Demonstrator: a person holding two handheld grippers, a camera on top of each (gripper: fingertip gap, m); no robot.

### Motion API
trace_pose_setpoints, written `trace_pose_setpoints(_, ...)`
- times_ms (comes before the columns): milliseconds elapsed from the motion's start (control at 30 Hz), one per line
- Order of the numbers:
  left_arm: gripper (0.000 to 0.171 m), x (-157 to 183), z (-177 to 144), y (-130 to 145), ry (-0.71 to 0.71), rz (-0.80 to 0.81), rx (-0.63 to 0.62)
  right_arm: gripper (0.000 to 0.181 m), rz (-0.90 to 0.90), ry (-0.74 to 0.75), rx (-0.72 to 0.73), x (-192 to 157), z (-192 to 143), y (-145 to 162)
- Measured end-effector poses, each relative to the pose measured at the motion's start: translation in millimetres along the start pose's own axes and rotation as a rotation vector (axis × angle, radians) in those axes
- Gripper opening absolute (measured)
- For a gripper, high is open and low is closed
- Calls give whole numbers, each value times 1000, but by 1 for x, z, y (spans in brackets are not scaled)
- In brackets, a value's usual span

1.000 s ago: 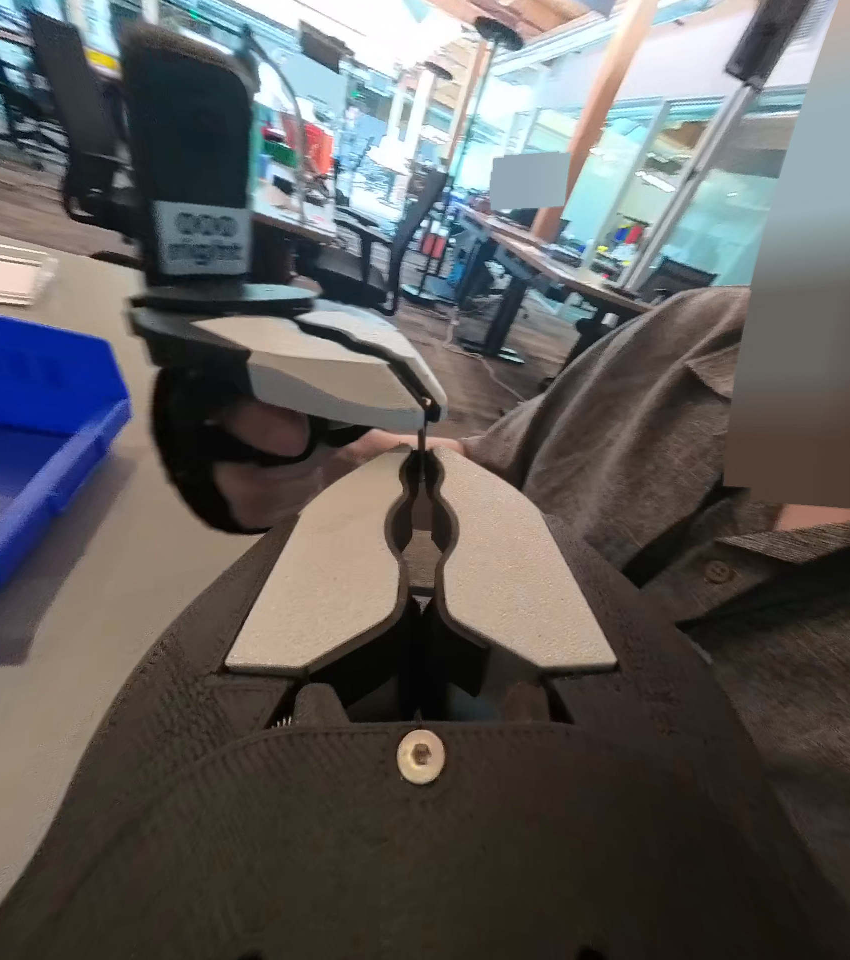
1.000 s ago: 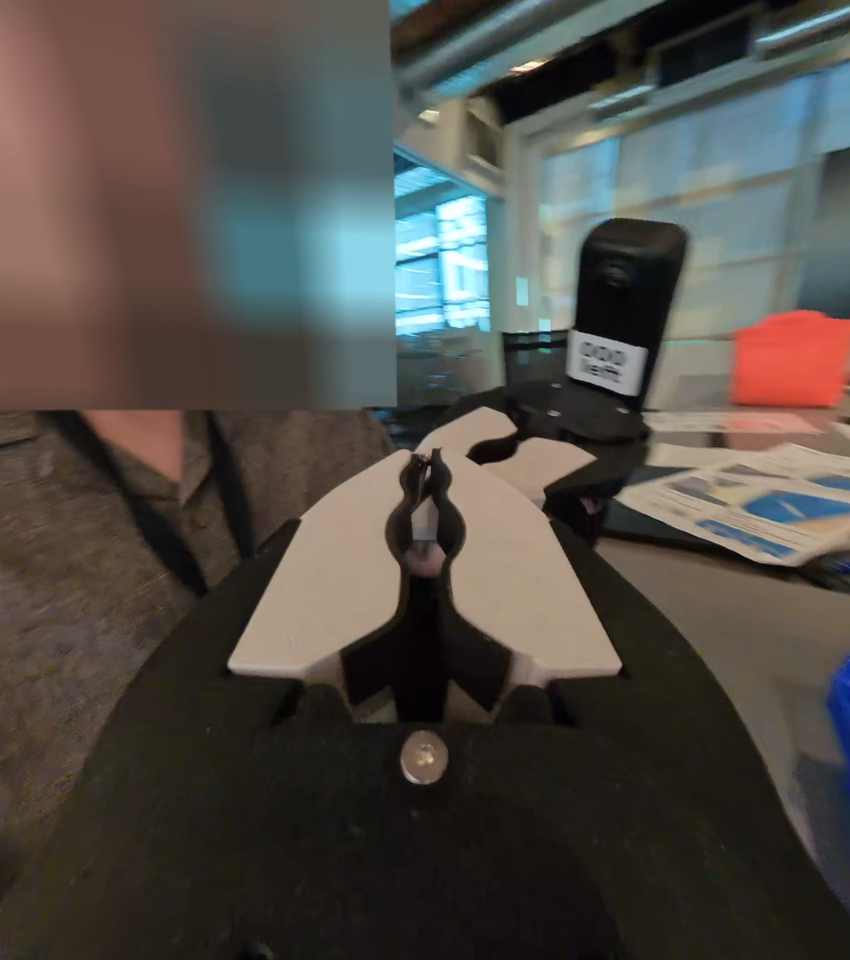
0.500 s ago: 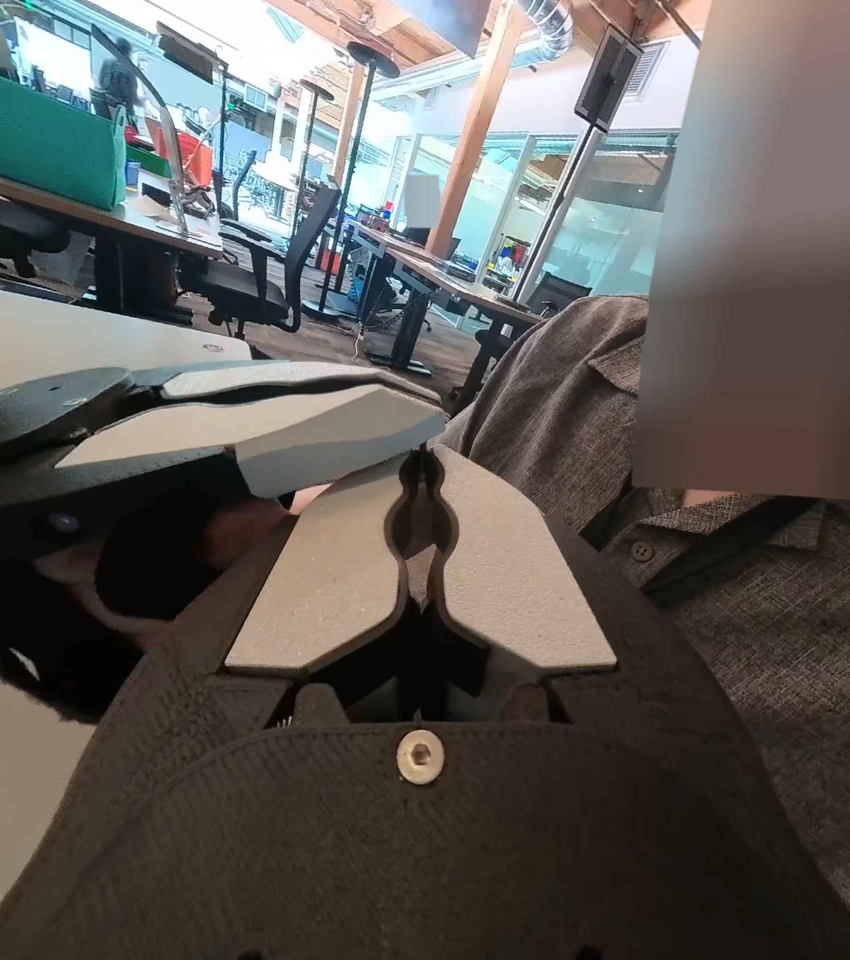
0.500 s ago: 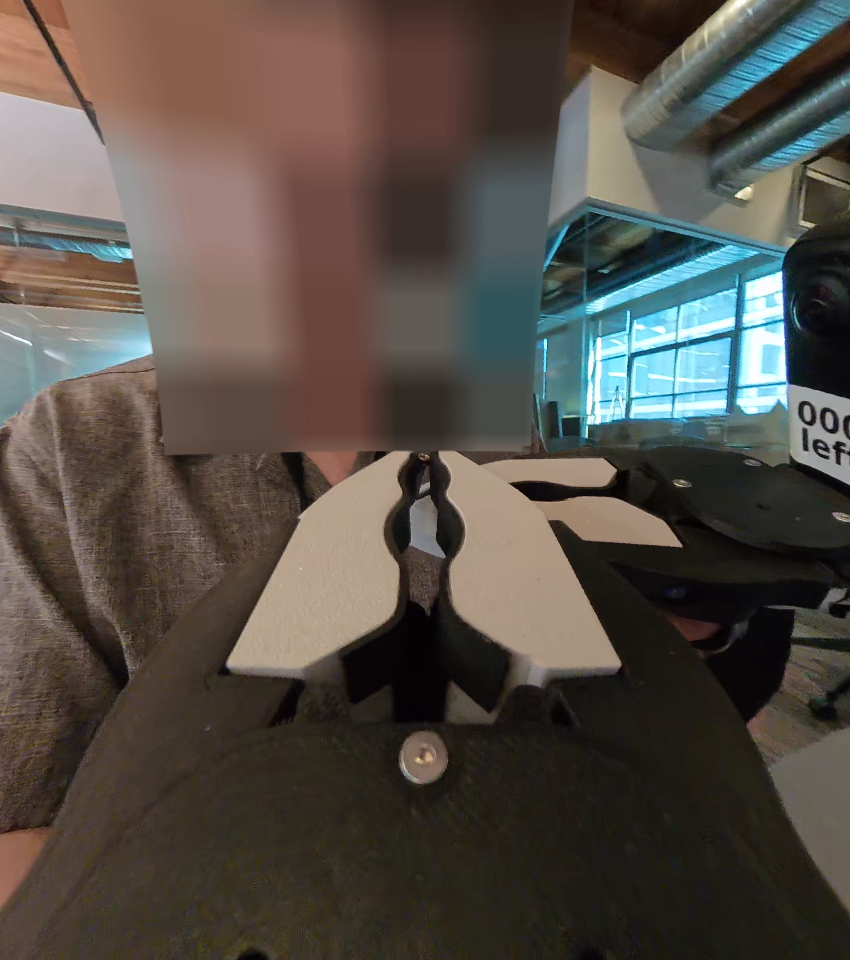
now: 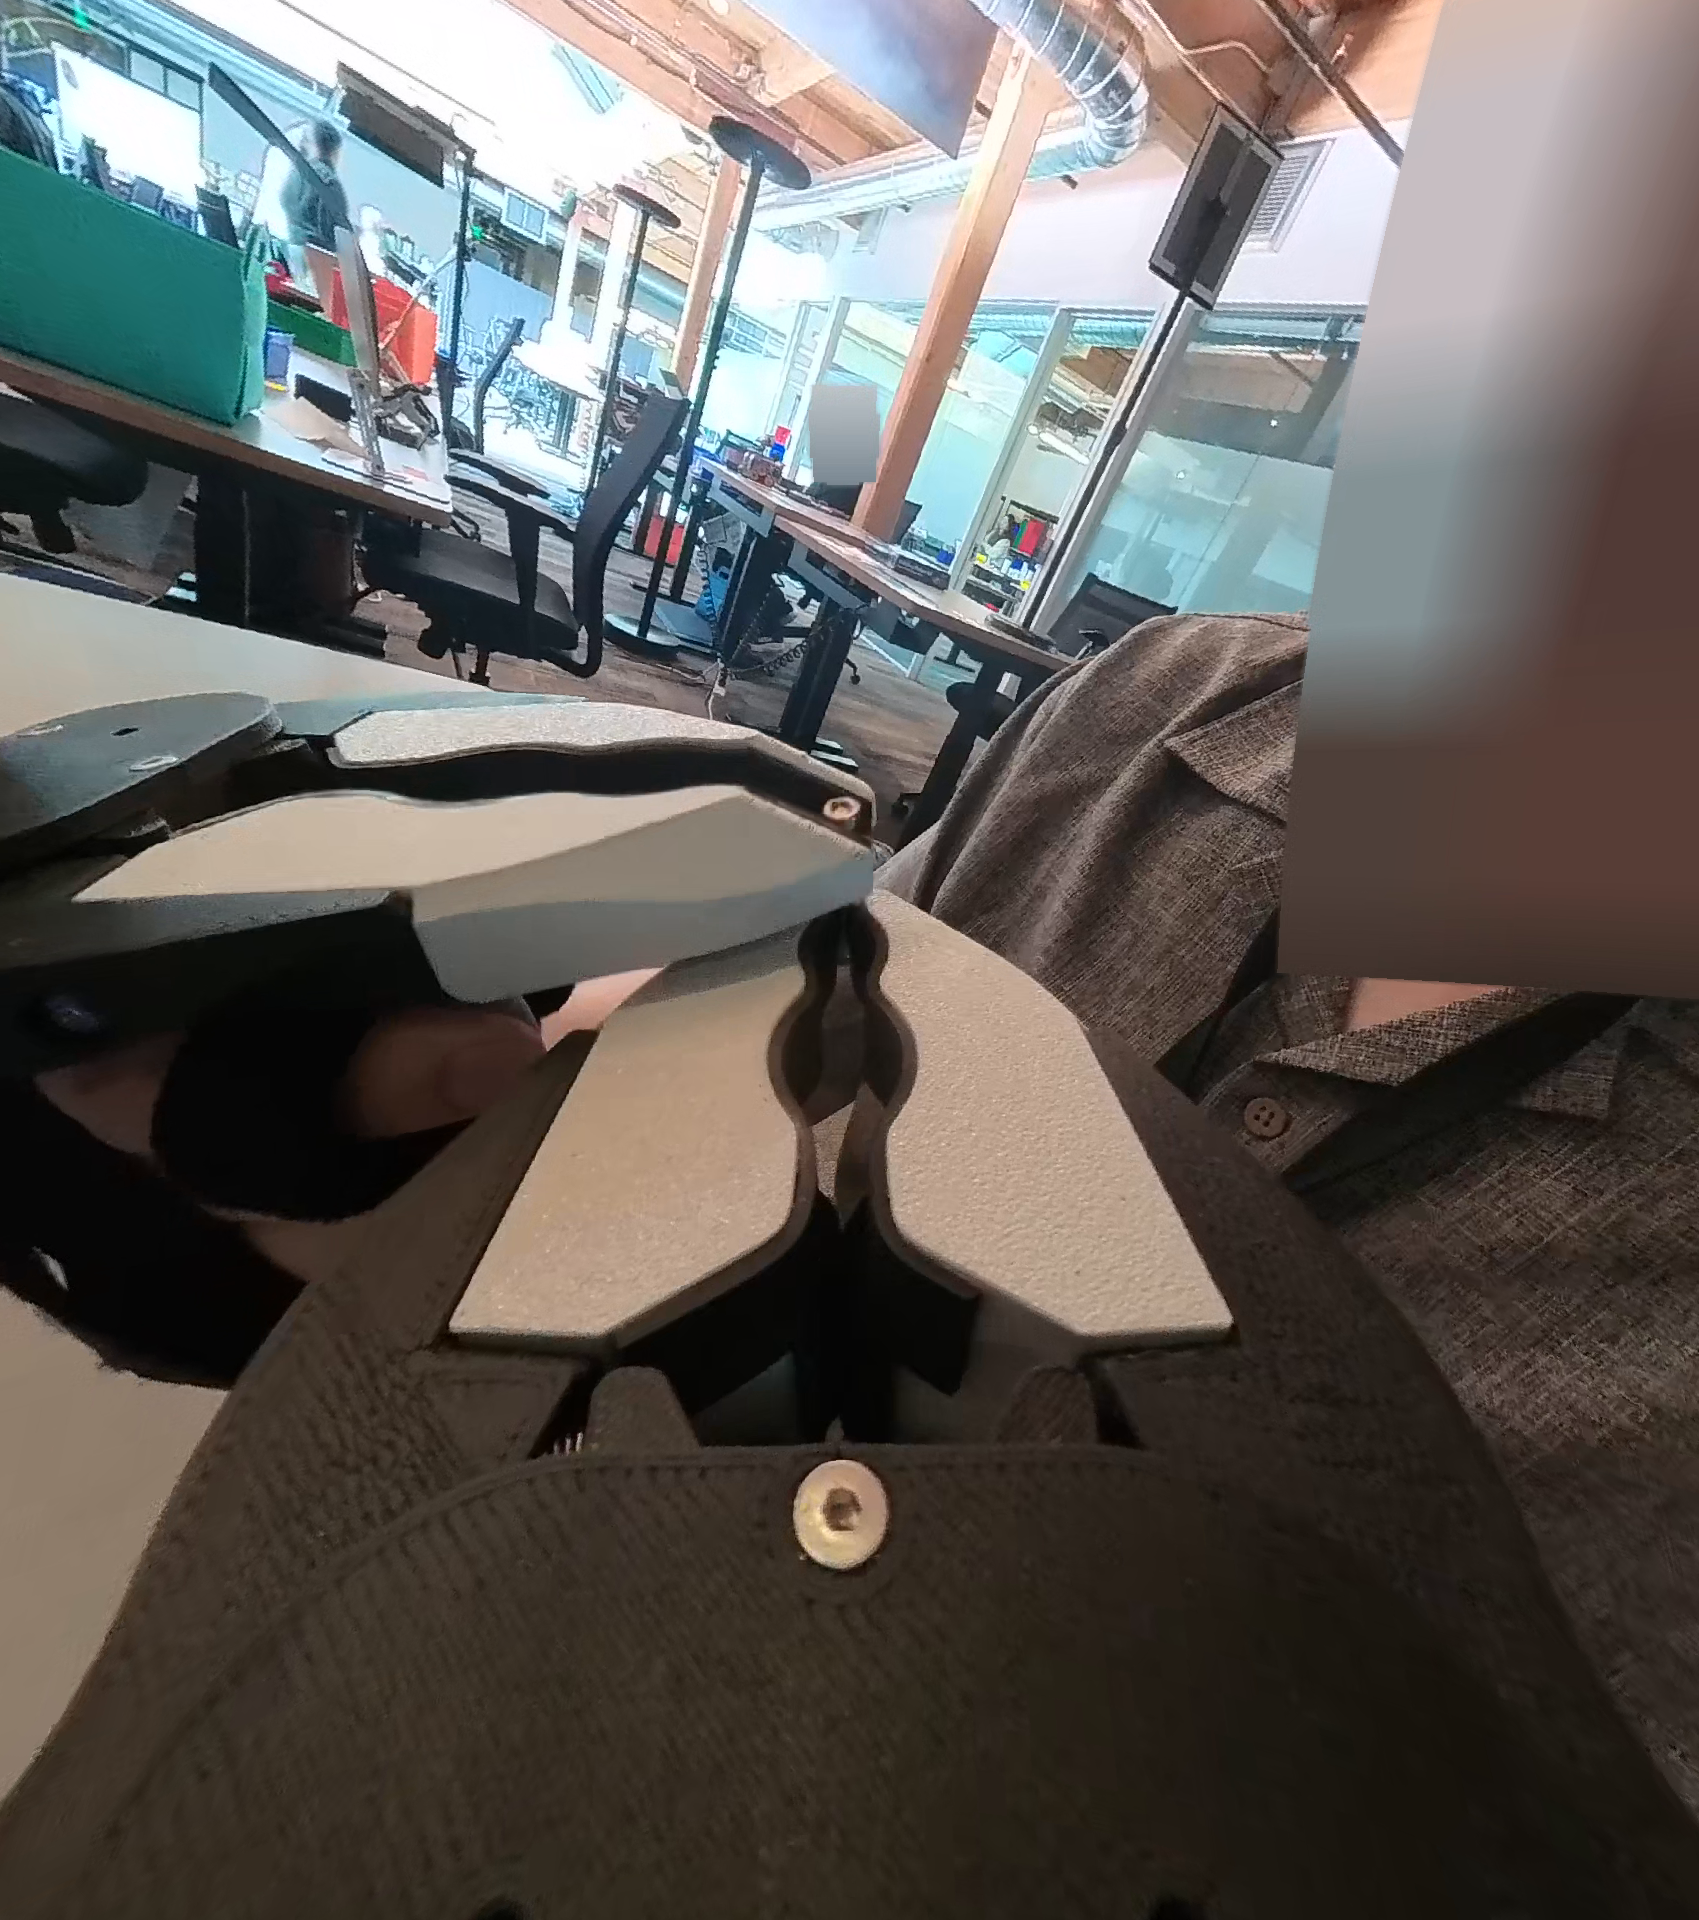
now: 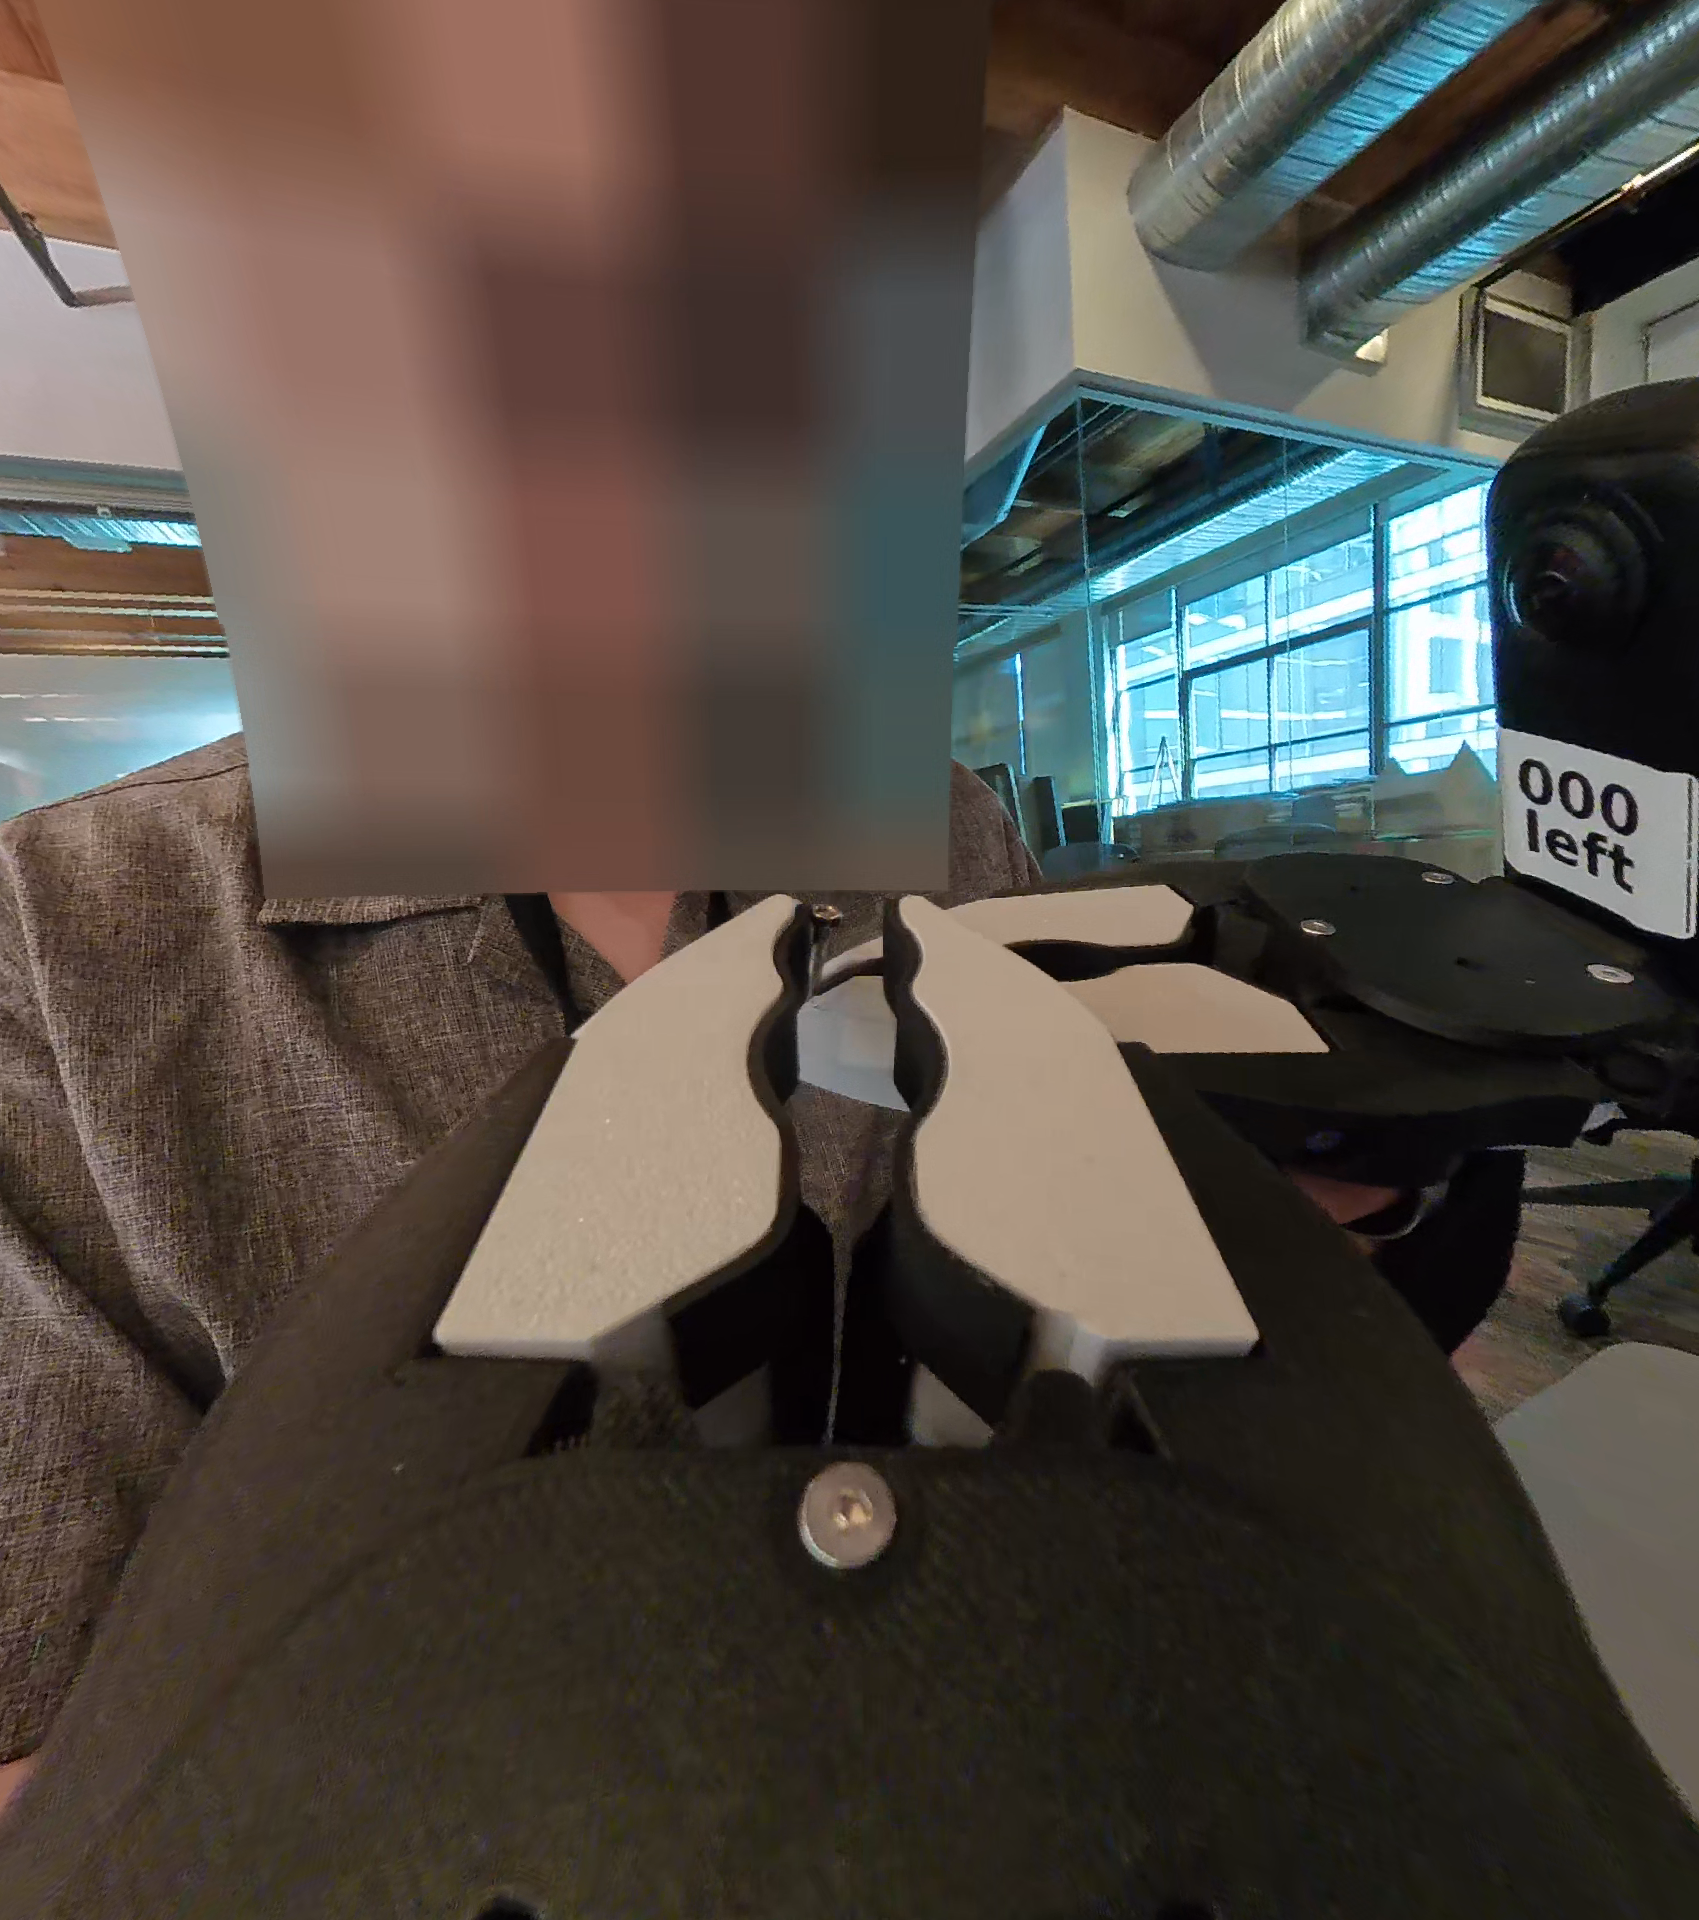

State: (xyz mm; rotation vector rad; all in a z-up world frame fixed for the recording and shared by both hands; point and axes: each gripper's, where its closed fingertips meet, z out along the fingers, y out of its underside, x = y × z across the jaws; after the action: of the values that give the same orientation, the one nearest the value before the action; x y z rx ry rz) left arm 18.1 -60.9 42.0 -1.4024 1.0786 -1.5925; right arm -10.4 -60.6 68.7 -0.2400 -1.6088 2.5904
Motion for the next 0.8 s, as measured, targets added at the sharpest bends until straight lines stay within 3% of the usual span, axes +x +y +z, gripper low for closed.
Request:
trace_pose_setpoints(300,2,-1,-3,-3,-16,4,7,25,-26,33,63,-3,-11,-10)
trace_pose_setpoints(400,2,-13,-7,-1,-108,18,-11,25,-95,174,113,-6,-23,-21)
trace_pose_setpoints(467,2,-34,-14,1,-276,53,-45,26,-156,457,136,5,-37,-29)
trace_pose_setpoints(567,2,-64,-31,-2,-536,75,-48,35,-356,1048,168,12,-79,-44)
trace_pose_setpoints(633,2,-79,-43,-6,-675,74,-18,26,-478,1417,136,3,-103,-48)
trace_pose_setpoints(733,2,-95,-57,-8,-874,146,-30,26,-592,1760,-86,0,-107,-41)
trace_pose_setpoints(800,2,-98,-59,-9,-958,200,-49,28,-631,1872,-249,9,-101,-34)
